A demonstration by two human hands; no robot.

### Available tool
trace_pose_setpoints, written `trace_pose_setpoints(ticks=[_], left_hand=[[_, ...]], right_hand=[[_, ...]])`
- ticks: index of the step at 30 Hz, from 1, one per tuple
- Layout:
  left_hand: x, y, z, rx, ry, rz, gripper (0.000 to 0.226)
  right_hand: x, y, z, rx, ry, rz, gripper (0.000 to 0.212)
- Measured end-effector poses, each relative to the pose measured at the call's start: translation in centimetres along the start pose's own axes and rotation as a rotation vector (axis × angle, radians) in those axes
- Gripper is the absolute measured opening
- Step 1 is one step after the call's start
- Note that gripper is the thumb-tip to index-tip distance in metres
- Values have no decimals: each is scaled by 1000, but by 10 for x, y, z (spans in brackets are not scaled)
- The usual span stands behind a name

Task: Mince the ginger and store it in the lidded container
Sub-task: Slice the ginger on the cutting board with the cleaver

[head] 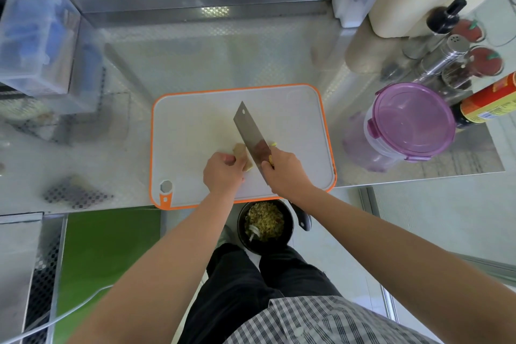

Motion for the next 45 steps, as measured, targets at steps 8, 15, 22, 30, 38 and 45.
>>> trace_pose_setpoints(ticks=[8,15,22,30,38,45], left_hand=[[4,-7,7,43,-58,-17,35],[5,-7,7,39,-52,-17,28],[7,-10,7,50,-47,12,27],[5,-7,1,158,-172,17,35],[-14,1,-7,154,-232,-64,35],[-11,0,-12,163,-305,-52,43]], right_hand=[[8,-3,-3,-2,53,-93,24],[15,-4,-2,1,115,-83,19],[18,-3,-4,16,155,-50,18],[27,-11,-2,29,207,-48,23],[-13,-14,-2,-31,131,-124,12],[-25,-3,-24,29,148,-179,32]])
Point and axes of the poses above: each hand's wrist, its own y-axis away from the middle knuckle, its own x-axis out of the palm, z = x × y, the point moved 4 cm from there along -y, towards the middle knuckle, and after that the axes turned 5 degrees about -x, right-handed, at the moved point
